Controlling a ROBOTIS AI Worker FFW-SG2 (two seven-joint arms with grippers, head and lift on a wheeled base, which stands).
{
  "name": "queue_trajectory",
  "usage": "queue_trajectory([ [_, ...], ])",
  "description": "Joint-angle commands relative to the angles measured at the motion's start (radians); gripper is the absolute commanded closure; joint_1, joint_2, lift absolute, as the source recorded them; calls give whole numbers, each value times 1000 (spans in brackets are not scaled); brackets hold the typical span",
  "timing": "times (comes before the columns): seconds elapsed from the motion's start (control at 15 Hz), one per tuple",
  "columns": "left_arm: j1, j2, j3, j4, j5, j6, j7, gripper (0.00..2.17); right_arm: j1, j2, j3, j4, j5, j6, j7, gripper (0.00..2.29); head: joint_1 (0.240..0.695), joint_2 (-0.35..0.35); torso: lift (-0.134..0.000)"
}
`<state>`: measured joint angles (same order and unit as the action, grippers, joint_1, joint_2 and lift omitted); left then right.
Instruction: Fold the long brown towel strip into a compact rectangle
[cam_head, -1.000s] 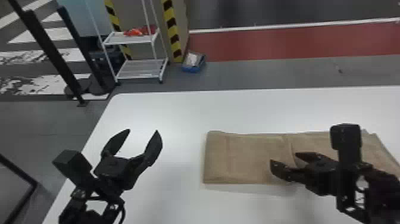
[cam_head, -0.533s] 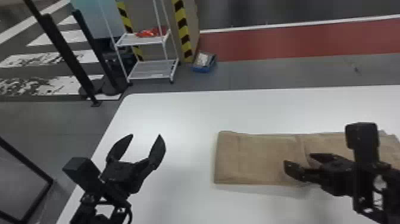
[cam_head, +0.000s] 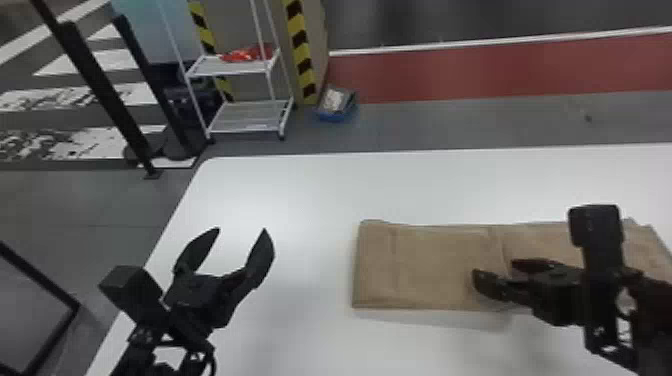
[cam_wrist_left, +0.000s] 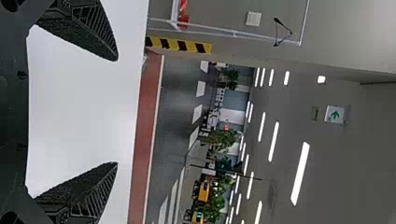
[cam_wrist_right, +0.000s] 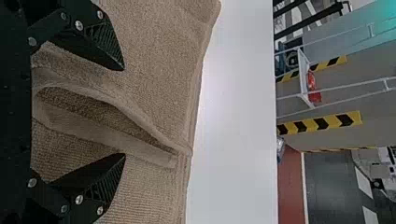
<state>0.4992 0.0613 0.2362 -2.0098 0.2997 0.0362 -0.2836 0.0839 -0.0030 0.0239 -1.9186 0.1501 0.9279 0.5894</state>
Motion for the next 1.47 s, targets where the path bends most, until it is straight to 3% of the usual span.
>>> queue_trajectory([
  [0.0, 2, 2, 2, 0, -1, 3, 0, 83, -3, 1, 5, 4, 0, -2, -6, 289, 695, 207, -125],
  [0.8, 5, 2, 0, 23, 2, 3, -14, 87, -1, 0, -1, 0, 3, 1, -19, 765, 695, 204, -125],
  [1.4, 5, 2, 0, 33, 2, 0, -19, 87, -10, 1, 7, -14, 6, 22, -22, 809, 695, 201, -125],
])
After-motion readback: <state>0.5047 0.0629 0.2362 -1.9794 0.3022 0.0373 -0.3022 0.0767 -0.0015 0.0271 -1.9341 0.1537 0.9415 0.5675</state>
